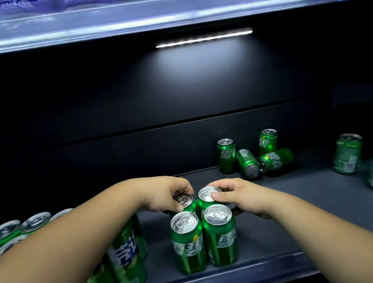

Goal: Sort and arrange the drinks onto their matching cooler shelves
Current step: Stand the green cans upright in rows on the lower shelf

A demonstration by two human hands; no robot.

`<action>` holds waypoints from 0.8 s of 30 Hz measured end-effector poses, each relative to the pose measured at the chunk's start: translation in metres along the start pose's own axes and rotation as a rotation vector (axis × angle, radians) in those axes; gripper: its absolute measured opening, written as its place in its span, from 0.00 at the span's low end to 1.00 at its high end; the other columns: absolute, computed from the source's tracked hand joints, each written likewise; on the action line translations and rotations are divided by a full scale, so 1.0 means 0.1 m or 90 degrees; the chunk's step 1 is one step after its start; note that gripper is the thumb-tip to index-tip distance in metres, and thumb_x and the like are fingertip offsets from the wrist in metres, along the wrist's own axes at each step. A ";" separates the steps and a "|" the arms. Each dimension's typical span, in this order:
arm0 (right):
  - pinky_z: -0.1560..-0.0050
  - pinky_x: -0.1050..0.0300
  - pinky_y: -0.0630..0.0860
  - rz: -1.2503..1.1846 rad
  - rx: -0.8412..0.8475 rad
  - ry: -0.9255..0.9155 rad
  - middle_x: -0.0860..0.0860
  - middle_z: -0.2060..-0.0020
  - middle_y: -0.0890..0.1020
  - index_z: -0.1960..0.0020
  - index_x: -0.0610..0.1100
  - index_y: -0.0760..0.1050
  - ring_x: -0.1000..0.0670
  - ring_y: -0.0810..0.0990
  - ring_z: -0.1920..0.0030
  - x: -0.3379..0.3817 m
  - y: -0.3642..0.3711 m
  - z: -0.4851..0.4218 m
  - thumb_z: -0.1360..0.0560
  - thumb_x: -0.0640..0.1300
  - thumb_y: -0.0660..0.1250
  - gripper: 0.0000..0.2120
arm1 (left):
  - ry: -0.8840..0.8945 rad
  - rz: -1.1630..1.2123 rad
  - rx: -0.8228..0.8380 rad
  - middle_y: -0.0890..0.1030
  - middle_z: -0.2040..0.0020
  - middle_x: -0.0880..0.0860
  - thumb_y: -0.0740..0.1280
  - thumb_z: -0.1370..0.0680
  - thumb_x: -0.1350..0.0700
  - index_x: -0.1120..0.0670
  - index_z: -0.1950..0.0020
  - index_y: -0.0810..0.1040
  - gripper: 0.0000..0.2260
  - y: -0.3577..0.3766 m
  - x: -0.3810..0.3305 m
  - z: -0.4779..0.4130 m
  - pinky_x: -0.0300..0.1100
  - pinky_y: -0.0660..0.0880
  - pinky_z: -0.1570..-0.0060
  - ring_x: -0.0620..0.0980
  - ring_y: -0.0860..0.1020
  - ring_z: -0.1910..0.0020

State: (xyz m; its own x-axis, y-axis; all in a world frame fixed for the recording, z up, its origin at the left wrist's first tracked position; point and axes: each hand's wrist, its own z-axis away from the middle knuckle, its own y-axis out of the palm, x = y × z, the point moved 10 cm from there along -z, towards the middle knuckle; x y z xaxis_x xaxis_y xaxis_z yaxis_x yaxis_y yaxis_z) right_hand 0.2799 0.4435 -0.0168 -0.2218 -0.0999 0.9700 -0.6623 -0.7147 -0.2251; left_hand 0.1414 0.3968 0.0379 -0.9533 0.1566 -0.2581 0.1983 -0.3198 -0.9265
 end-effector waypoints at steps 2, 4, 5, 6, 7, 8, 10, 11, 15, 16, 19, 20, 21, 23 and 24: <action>0.50 0.53 0.75 0.001 -0.002 0.001 0.51 0.50 0.84 0.42 0.56 0.81 0.48 0.77 0.52 0.00 0.00 0.00 0.20 0.50 0.68 0.08 | -0.001 -0.014 0.000 0.77 0.43 0.47 0.71 0.24 0.58 0.49 0.32 0.71 0.21 -0.01 -0.01 0.00 0.50 0.75 0.39 0.50 0.78 0.43; 0.49 0.53 0.76 0.001 -0.003 0.003 0.52 0.49 0.84 0.41 0.56 0.81 0.49 0.77 0.52 -0.01 0.00 0.00 0.20 0.50 0.68 0.08 | -0.001 -0.027 0.002 0.77 0.43 0.47 0.71 0.24 0.56 0.48 0.32 0.71 0.21 -0.01 -0.02 0.00 0.50 0.75 0.39 0.50 0.78 0.43; 0.49 0.53 0.76 0.003 -0.007 0.004 0.52 0.49 0.84 0.41 0.56 0.81 0.49 0.78 0.51 -0.02 -0.01 0.00 0.20 0.50 0.68 0.09 | -0.003 -0.023 0.000 0.77 0.42 0.47 0.71 0.24 0.56 0.48 0.32 0.71 0.21 -0.01 -0.01 0.00 0.50 0.76 0.40 0.50 0.78 0.43; 0.49 0.53 0.76 0.006 -0.011 0.006 0.53 0.49 0.84 0.41 0.55 0.81 0.50 0.78 0.51 -0.02 -0.02 -0.01 0.20 0.50 0.68 0.09 | -0.009 -0.015 0.001 0.77 0.42 0.47 0.70 0.24 0.57 0.48 0.32 0.71 0.21 -0.01 -0.01 0.01 0.51 0.76 0.40 0.50 0.78 0.43; 0.50 0.53 0.76 0.007 -0.013 0.006 0.53 0.49 0.84 0.40 0.55 0.81 0.51 0.79 0.51 -0.02 -0.02 -0.01 0.20 0.50 0.68 0.09 | -0.012 -0.004 0.001 0.77 0.41 0.48 0.70 0.23 0.57 0.48 0.32 0.71 0.21 0.00 0.00 0.01 0.51 0.77 0.40 0.51 0.78 0.42; 0.50 0.53 0.76 0.007 -0.014 0.005 0.53 0.49 0.85 0.40 0.55 0.80 0.51 0.79 0.50 -0.02 -0.02 -0.01 0.20 0.51 0.68 0.09 | -0.016 0.008 0.002 0.77 0.41 0.48 0.70 0.23 0.58 0.48 0.32 0.71 0.21 0.01 0.01 0.01 0.51 0.77 0.40 0.51 0.78 0.42; 0.48 0.51 0.76 0.012 -0.016 0.001 0.52 0.46 0.85 0.40 0.56 0.80 0.52 0.81 0.49 -0.01 -0.02 -0.02 0.21 0.53 0.69 0.10 | -0.019 0.030 0.007 0.78 0.42 0.48 0.70 0.23 0.58 0.49 0.32 0.71 0.20 0.01 0.00 0.00 0.50 0.77 0.40 0.52 0.78 0.42; 0.47 0.51 0.77 0.014 -0.020 -0.003 0.52 0.45 0.85 0.41 0.57 0.81 0.52 0.81 0.48 -0.02 -0.02 -0.02 0.22 0.54 0.69 0.11 | -0.018 0.036 0.009 0.78 0.43 0.48 0.70 0.23 0.58 0.50 0.33 0.72 0.19 0.01 -0.01 0.00 0.49 0.76 0.40 0.52 0.78 0.42; 0.37 0.47 0.77 0.023 -0.074 -0.030 0.56 0.42 0.84 0.40 0.59 0.80 0.53 0.80 0.38 0.00 -0.15 -0.02 0.25 0.59 0.70 0.14 | -0.017 0.040 -0.026 0.79 0.43 0.47 0.72 0.24 0.52 0.52 0.35 0.75 0.18 -0.08 -0.08 -0.06 0.42 0.74 0.40 0.48 0.77 0.43; 0.37 0.48 0.77 0.022 -0.097 -0.039 0.56 0.41 0.83 0.39 0.59 0.79 0.53 0.79 0.38 0.02 -0.20 -0.01 0.23 0.57 0.70 0.13 | -0.020 0.033 -0.056 0.78 0.42 0.47 0.73 0.24 0.50 0.51 0.35 0.75 0.19 -0.13 -0.10 -0.08 0.42 0.74 0.40 0.48 0.77 0.42; 0.43 0.55 0.76 0.016 -0.167 -0.074 0.53 0.40 0.79 0.37 0.57 0.76 0.55 0.78 0.41 0.09 -0.41 0.04 0.22 0.50 0.70 0.14 | -0.020 0.028 -0.141 0.77 0.39 0.47 0.74 0.26 0.49 0.50 0.35 0.75 0.21 -0.28 -0.18 -0.16 0.41 0.74 0.42 0.47 0.78 0.43; 0.44 0.57 0.76 0.026 -0.194 -0.083 0.53 0.39 0.79 0.36 0.56 0.75 0.57 0.78 0.41 0.09 -0.51 0.05 0.22 0.49 0.71 0.16 | -0.015 0.040 -0.163 0.78 0.39 0.47 0.74 0.26 0.49 0.50 0.35 0.75 0.21 -0.33 -0.22 -0.20 0.39 0.74 0.43 0.46 0.78 0.44; 0.43 0.58 0.75 0.034 -0.219 -0.089 0.53 0.39 0.79 0.36 0.56 0.75 0.58 0.78 0.41 0.07 -0.62 0.06 0.23 0.49 0.72 0.17 | -0.009 0.057 -0.182 0.78 0.40 0.47 0.75 0.27 0.50 0.49 0.35 0.75 0.22 -0.37 -0.26 -0.24 0.38 0.75 0.45 0.46 0.78 0.45; 0.38 0.55 0.76 0.045 -0.267 -0.104 0.53 0.38 0.79 0.36 0.57 0.74 0.57 0.78 0.40 0.04 -0.85 0.08 0.25 0.49 0.74 0.19 | 0.003 0.082 -0.221 0.79 0.41 0.48 0.75 0.27 0.50 0.49 0.35 0.76 0.22 -0.45 -0.35 -0.35 0.38 0.75 0.47 0.46 0.79 0.47; 0.36 0.53 0.76 0.045 -0.293 -0.109 0.53 0.38 0.79 0.36 0.57 0.74 0.56 0.79 0.40 0.02 -0.98 0.09 0.26 0.49 0.75 0.20 | 0.006 0.087 -0.237 0.79 0.41 0.48 0.75 0.27 0.50 0.49 0.35 0.75 0.22 -0.49 -0.39 -0.41 0.37 0.75 0.47 0.46 0.80 0.47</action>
State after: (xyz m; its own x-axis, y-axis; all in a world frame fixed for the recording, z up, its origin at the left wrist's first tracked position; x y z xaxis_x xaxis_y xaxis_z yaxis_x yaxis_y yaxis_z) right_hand 0.3504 0.5073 0.0077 -0.1821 -0.2763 0.9437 -0.9058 -0.3263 -0.2704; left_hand 0.1780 0.4447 0.0822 -0.9105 0.1444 -0.3874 0.3943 0.0218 -0.9187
